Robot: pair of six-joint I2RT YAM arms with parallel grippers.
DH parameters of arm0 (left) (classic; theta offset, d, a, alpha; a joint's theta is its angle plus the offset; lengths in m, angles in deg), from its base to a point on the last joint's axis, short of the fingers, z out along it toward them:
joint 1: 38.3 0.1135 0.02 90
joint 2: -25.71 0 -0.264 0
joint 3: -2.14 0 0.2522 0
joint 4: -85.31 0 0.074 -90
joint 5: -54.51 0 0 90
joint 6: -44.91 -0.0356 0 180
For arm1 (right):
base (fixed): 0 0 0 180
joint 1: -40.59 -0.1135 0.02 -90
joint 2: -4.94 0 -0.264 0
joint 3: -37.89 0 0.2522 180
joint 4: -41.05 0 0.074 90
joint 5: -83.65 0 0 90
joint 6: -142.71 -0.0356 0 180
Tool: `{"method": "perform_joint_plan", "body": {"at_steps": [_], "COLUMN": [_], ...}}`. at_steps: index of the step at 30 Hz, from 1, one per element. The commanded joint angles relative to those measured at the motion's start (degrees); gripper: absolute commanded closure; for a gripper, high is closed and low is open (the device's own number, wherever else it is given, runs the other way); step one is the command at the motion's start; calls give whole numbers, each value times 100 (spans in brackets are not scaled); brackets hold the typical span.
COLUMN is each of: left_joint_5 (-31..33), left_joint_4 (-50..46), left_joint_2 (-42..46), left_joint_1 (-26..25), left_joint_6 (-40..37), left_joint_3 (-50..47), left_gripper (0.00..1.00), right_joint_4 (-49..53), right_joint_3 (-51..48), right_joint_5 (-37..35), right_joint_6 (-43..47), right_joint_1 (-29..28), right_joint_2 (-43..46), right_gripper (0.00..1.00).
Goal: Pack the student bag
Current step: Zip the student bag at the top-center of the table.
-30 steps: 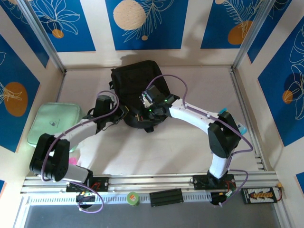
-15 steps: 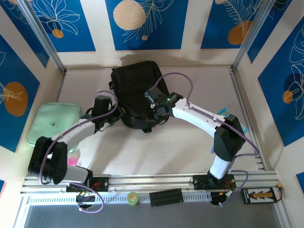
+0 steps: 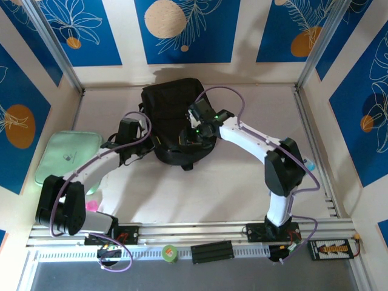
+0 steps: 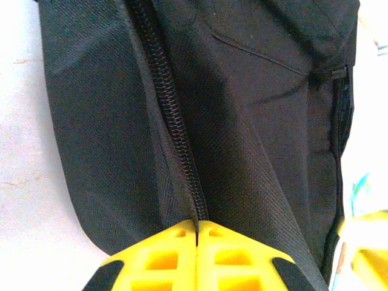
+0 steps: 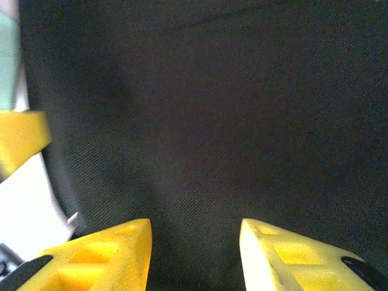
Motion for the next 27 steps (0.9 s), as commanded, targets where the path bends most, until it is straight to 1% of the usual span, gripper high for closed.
{"method": "perform_joint_plan", "body": {"at_steps": [1,5,7,11,13,16,19,23,27], "left_joint_5": [-304,-203,-207,-414,-604,-915,-1103,-1176,-1136], "left_joint_4": [-915,-1704,-1940,-2010,-1784,-1337,-1000,-786,-763], "left_joint_2": [-27,-108,-131,-174,-184,-209,-219,-219,-223], "left_joint_1": [66,131,171,229,232,223,225,225,225], "left_joint_6": [-690,-1166,-1306,-1362,-1257,-1045,-872,-762,-742], "left_joint_3": [330,674,804,937,892,789,715,689,673], "left_gripper": [100,100,100,100,100,100,100,100,100], "right_joint_4": [428,373,318,154,116,-55,-20,-44,-265], "right_joint_3": [49,-253,-360,-428,-334,-239,-97,-91,-243], "right_joint_5": [-138,-370,-476,-708,-663,-318,-231,-90,573], "right_joint_6": [153,-41,-76,-42,-6,164,312,339,275], "right_joint_1": [178,592,794,1124,1220,1155,891,564,246], "right_joint_2": [-344,-557,-619,-863,-1032,-923,-405,369,697], "right_gripper": [56,56,55,53,53,53,51,45,39]}}
